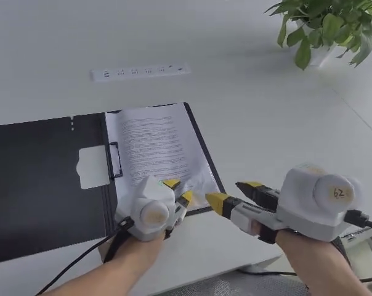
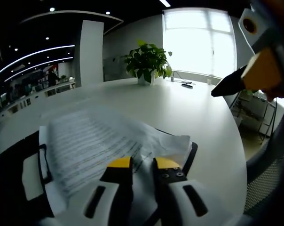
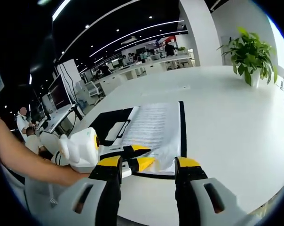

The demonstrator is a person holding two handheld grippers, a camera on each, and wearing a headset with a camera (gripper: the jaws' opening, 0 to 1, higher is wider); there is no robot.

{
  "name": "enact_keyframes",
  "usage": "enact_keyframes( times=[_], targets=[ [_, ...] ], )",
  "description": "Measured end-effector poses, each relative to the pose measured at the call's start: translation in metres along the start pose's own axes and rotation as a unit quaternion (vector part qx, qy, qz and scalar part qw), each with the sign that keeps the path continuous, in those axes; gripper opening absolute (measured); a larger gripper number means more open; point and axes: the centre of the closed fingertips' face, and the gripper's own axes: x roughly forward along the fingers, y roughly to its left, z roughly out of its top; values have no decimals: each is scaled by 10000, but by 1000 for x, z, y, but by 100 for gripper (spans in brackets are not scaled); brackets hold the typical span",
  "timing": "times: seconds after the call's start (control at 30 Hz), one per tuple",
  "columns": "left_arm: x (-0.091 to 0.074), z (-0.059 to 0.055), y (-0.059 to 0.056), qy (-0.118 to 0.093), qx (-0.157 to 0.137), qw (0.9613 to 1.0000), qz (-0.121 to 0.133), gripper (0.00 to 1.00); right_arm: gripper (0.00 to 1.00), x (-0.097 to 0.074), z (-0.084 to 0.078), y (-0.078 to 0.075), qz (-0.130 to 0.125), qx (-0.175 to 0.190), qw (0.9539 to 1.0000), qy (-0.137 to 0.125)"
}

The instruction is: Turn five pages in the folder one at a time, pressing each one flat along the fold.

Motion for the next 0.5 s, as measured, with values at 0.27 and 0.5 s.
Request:
enact_keyframes(
  times=[0.27, 0.5],
  targets=[
    [0, -1, -1, 0, -147, 9999, -18, 11, 41, 27, -15, -10, -2, 319, 9985, 445],
    [0, -2, -2, -2, -180, 9998, 6, 11, 32, 48, -34, -26, -229, 1132, 9907, 716]
  ],
)
